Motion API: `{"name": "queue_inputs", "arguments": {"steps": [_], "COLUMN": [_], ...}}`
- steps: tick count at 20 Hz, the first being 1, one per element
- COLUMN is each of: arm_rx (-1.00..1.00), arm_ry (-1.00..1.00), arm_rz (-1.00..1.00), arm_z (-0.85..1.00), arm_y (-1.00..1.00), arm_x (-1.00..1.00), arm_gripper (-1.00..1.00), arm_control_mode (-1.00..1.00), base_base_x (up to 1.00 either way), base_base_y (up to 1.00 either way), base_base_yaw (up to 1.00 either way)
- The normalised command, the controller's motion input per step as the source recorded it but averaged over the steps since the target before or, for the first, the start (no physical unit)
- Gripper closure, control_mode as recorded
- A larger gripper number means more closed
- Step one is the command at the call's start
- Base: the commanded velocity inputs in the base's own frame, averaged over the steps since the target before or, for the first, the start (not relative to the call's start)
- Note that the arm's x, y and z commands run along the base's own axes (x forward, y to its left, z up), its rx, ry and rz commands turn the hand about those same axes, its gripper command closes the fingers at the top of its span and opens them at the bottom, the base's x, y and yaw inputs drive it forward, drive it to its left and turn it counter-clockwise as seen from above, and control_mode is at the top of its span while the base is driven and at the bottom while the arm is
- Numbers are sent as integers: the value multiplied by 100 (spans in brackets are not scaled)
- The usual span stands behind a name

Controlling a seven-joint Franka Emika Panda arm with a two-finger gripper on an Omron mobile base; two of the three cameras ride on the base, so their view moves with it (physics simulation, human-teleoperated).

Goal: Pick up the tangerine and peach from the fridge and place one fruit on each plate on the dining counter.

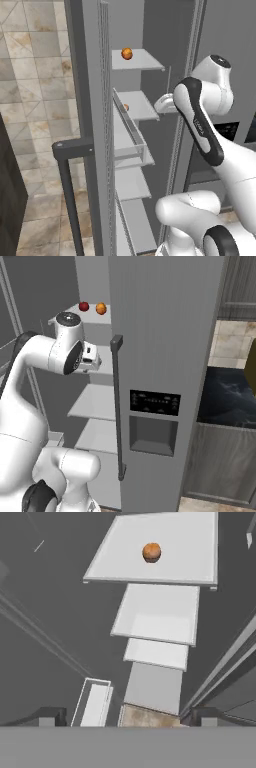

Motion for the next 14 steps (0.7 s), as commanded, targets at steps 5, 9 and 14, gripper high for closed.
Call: {"name": "queue_inputs", "arguments": {"steps": [5, 9, 14], "arm_rx": [20, 6, -2], "arm_ry": [-11, 0, 0], "arm_rz": [6, 1, 0], "arm_z": [51, 12, -14], "arm_y": [4, 19, 44], "arm_x": [44, 19, 36], "arm_gripper": [-100, -100, -100], "arm_control_mode": [-100, -100, -100], "base_base_x": [0, 0, 0], "base_base_y": [0, 0, 0], "base_base_yaw": [0, 0, 0]}}
